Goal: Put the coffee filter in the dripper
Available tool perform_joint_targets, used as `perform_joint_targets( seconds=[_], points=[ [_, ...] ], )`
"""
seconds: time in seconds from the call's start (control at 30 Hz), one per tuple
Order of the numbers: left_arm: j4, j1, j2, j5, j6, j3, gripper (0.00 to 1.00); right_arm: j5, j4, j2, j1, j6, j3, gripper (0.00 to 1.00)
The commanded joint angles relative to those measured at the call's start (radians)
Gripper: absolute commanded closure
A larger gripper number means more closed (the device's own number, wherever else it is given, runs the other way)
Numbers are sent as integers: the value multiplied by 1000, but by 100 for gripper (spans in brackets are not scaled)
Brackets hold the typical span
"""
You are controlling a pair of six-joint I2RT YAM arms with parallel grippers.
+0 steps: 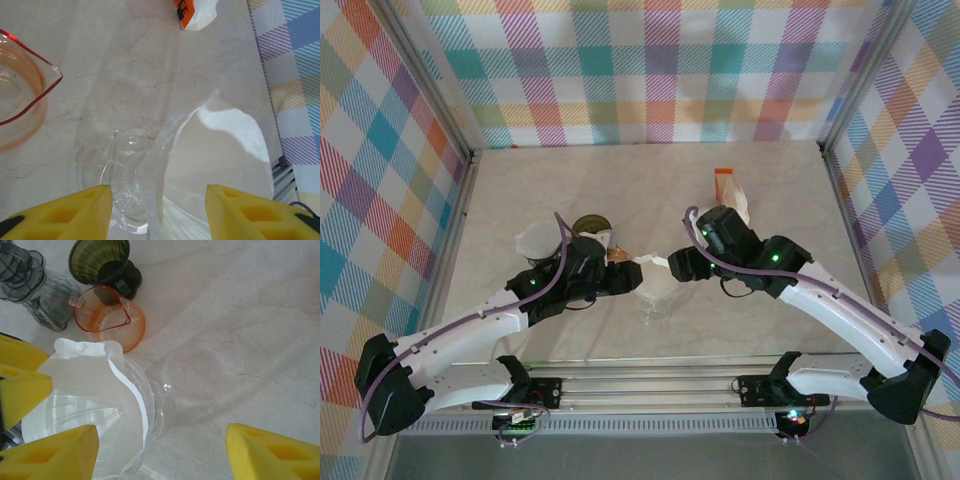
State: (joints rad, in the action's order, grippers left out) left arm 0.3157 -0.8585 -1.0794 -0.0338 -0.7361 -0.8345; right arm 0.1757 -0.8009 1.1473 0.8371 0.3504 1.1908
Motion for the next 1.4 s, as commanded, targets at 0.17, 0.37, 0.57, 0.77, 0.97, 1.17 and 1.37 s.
perform_joint_targets(
  seconds=[0.17, 0.37, 0.57, 0.77, 0.97, 1.17, 1.37],
  points=[
    [65, -9, 78, 7, 8, -72, 47, 31, 17, -65, -3, 17, -17, 32],
    [151, -8, 144, 34, 15, -87, 47, 36, 23, -124, -3, 41, -75, 32],
    [254, -9, 233, 63, 24, -77, 45, -35, 54, -205, -3, 85, -198, 32],
    [326, -9, 331, 98, 19, -41, 37, -176, 184, -283, 20, 102, -400, 33],
    [336, -8, 450, 121, -2, 12, 28, -216, 391, -367, 70, 122, -627, 33],
    [338, -9, 487, 117, -4, 13, 25, -208, 554, -435, 117, 121, -806, 33],
    [340, -8, 489, 129, -19, 34, 25, -159, 707, -485, 189, 116, -930, 33]
  ],
)
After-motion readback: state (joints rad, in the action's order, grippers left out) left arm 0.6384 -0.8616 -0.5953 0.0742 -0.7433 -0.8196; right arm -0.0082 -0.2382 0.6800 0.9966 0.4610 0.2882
